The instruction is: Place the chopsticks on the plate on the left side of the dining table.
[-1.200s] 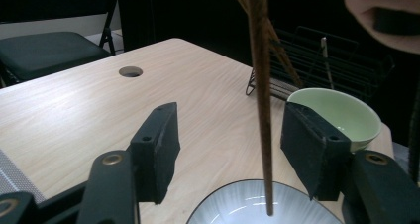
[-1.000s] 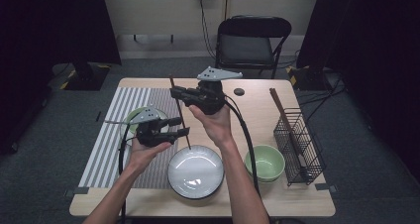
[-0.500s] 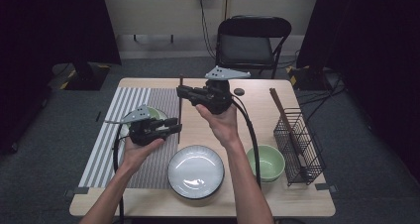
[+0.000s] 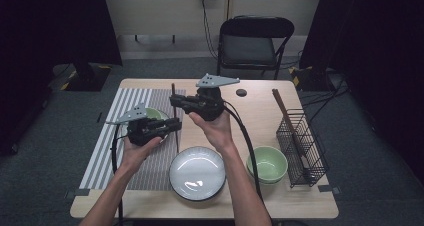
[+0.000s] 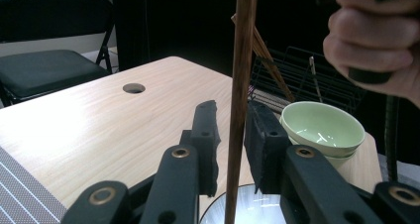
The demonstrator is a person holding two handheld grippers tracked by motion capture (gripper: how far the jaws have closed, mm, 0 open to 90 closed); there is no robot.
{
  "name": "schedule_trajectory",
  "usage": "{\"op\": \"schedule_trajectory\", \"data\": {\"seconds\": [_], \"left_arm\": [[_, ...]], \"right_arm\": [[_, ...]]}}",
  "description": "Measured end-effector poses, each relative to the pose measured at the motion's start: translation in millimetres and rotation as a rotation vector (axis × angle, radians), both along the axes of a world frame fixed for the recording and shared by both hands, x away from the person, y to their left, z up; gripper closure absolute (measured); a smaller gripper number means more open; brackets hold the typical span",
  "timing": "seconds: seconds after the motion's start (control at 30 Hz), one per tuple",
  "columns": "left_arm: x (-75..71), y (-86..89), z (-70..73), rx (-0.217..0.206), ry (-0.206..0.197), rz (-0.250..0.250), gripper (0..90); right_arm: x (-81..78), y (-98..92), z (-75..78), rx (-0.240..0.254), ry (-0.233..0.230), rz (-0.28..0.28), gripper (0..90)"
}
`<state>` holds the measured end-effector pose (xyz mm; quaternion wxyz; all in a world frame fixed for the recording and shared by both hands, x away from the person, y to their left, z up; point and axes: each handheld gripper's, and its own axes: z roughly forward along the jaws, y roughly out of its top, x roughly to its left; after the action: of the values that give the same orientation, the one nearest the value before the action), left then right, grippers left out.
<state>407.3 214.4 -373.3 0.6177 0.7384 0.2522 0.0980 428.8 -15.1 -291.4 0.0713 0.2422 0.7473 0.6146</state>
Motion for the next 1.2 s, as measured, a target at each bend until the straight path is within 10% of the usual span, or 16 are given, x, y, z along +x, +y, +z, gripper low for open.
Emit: {"op": "schedule_trajectory", "data": {"seconds": [0.83, 1.2], "left_arm": [[-0.8, -2.2, -3.4, 0.011, 0.014, -0.053, 84.5], [2.2, 3.8, -3.7, 0.019, 0.029, -0.033, 84.7]], "right_arm": [[-3.2, 3.7, -0.3, -0.005, -0.015, 0.029, 84.1], [-4.9, -10.5, -2.5, 0.021, -0.021, 0.062, 63.0]]}}
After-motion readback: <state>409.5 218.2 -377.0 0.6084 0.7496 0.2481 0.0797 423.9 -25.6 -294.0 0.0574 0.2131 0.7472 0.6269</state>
